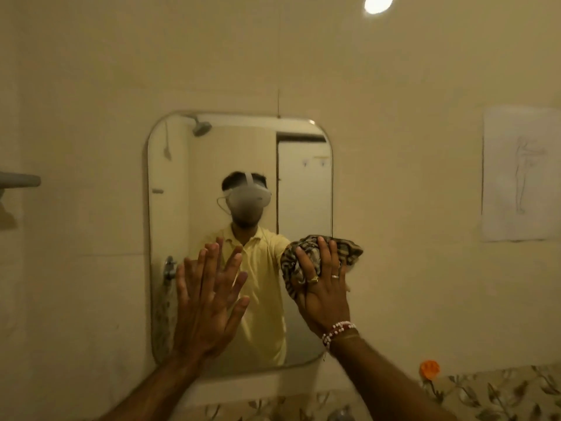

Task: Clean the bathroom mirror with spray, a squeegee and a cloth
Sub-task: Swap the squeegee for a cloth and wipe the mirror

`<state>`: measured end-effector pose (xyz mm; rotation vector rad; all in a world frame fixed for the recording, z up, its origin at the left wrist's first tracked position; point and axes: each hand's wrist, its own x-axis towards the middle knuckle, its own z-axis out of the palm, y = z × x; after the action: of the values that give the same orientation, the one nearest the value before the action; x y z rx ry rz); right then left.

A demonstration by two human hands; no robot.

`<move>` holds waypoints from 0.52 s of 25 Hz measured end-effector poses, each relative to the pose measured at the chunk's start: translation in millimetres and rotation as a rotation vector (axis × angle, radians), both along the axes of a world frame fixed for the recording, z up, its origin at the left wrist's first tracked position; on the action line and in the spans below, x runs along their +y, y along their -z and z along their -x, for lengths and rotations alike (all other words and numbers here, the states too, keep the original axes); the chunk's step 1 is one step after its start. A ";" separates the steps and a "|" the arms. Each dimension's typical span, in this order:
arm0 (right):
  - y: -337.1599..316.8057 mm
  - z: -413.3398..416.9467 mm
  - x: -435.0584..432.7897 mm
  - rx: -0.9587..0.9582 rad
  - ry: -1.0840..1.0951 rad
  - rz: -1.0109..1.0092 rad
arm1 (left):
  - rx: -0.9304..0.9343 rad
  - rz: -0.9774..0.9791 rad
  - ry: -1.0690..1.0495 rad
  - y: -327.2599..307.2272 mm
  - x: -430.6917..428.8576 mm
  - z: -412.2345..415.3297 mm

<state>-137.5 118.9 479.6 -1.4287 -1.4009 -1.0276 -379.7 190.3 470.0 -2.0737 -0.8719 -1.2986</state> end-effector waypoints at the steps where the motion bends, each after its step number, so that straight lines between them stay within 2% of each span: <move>1: -31.0 -0.3 2.2 -0.007 -0.012 -0.030 | 0.013 -0.029 0.007 -21.1 3.4 -3.1; 7: -205.9 3.0 8.6 0.062 0.032 -0.138 | 0.002 -0.236 -0.023 -157.4 9.8 -6.7; 10: -230.2 23.7 18.2 0.109 0.079 -0.163 | -0.033 -0.279 -0.038 -199.9 15.9 13.1; 13: -230.3 52.6 28.9 0.113 0.059 -0.165 | -0.038 -0.279 -0.102 -211.0 28.5 46.7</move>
<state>-190.1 147.8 709.9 -1.3905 -1.1714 -1.0572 -426.4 218.8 681.0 -1.7719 -0.7549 -1.3266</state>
